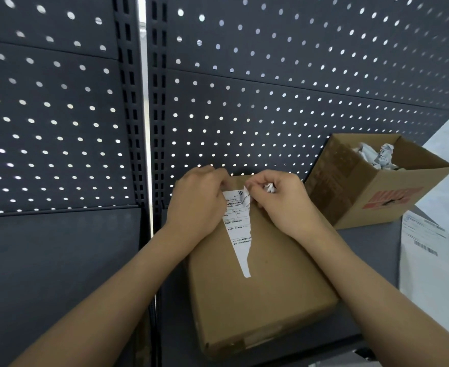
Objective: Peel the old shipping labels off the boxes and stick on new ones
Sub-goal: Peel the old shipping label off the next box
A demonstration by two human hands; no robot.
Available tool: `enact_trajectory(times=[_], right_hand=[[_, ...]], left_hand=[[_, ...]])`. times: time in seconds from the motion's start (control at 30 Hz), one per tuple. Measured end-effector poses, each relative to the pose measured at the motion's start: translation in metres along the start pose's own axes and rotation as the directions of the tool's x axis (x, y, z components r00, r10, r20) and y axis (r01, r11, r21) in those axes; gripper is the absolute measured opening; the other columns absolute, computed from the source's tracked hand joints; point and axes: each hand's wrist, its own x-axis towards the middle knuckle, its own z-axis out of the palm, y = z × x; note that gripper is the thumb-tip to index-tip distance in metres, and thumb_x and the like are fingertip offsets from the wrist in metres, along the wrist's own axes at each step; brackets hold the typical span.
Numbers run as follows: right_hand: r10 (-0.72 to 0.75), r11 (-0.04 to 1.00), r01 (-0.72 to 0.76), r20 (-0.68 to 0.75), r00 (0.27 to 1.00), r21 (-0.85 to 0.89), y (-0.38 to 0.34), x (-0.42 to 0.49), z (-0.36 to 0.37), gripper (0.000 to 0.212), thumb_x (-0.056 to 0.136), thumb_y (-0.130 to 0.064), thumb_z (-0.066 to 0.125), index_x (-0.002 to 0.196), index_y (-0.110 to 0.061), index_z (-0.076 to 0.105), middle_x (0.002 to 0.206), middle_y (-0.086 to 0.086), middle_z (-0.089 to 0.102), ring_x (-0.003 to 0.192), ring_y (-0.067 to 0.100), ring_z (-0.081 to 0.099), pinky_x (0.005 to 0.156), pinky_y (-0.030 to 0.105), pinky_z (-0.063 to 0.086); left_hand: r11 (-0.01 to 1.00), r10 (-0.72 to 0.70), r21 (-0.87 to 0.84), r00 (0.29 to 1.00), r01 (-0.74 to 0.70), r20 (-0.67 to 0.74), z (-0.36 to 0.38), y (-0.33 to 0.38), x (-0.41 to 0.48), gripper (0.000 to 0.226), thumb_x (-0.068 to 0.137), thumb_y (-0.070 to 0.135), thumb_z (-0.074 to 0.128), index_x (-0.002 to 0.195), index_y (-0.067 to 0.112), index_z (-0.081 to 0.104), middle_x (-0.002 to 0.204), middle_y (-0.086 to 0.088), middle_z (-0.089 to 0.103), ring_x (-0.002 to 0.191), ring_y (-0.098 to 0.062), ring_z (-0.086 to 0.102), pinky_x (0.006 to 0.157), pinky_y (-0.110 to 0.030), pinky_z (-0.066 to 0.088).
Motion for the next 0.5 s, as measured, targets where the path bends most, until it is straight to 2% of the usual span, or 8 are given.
enact_trajectory(times=[0.17,0.23,0.3,0.37,0.5], right_hand=[[0.022,0.998,-0.021,-0.018,1.0,0.057,0.001,-0.003,-0.002,0.014,0.094,-0.024,0.064,0.083,-0.023,0.073,0.061,-0.028,0.06,0.06,-0.004,0.055,0.06,0.015,0.038],[0.024,0.996,-0.022,-0.025,0.999,0.083,0.0,-0.004,-0.002,0.015,0.094,-0.025,0.064,0.083,-0.023,0.072,0.062,-0.025,0.062,0.058,-0.002,0.054,0.058,0.017,0.04],[0.014,0.994,-0.011,-0.028,1.0,0.107,-0.001,-0.005,-0.002,0.015,0.094,-0.024,0.064,0.082,-0.023,0.072,0.062,-0.019,0.063,0.058,0.005,0.054,0.057,0.022,0.043],[-0.005,0.993,0.008,-0.026,1.0,0.121,-0.002,-0.007,-0.002,0.015,0.095,-0.023,0.063,0.082,-0.022,0.072,0.061,-0.017,0.063,0.057,0.004,0.054,0.058,0.021,0.045],[-0.036,0.992,0.038,-0.022,0.999,0.12,-0.004,-0.008,-0.002,0.015,0.095,-0.02,0.062,0.084,-0.018,0.072,0.059,-0.021,0.061,0.056,0.0,0.054,0.06,0.016,0.044]], left_hand=[[0.996,0.018,-0.089,0.999,-0.014,0.045,-0.005,-0.005,0.003,0.038,0.08,0.009,0.035,0.09,0.016,0.07,0.09,0.003,0.067,0.087,-0.018,0.059,0.076,-0.037,0.049],[0.993,0.036,-0.113,0.995,-0.026,0.088,-0.006,-0.011,0.006,0.034,0.086,0.005,0.039,0.094,0.015,0.071,0.094,0.0,0.066,0.091,-0.019,0.058,0.081,-0.038,0.049],[0.997,0.045,-0.062,0.994,-0.039,0.098,-0.007,-0.017,0.008,0.034,0.088,0.008,0.041,0.099,0.015,0.072,0.099,-0.002,0.064,0.096,-0.024,0.055,0.087,-0.041,0.047],[1.0,0.008,-0.014,0.995,-0.006,0.103,-0.006,-0.022,0.007,0.031,0.092,0.01,0.046,0.106,0.019,0.072,0.107,-0.001,0.061,0.104,-0.026,0.05,0.095,-0.04,0.041],[0.999,-0.053,0.0,0.991,0.053,0.125,-0.006,-0.025,0.002,0.029,0.095,0.016,0.049,0.112,0.03,0.069,0.114,0.005,0.054,0.113,-0.023,0.042,0.096,-0.032,0.023]])
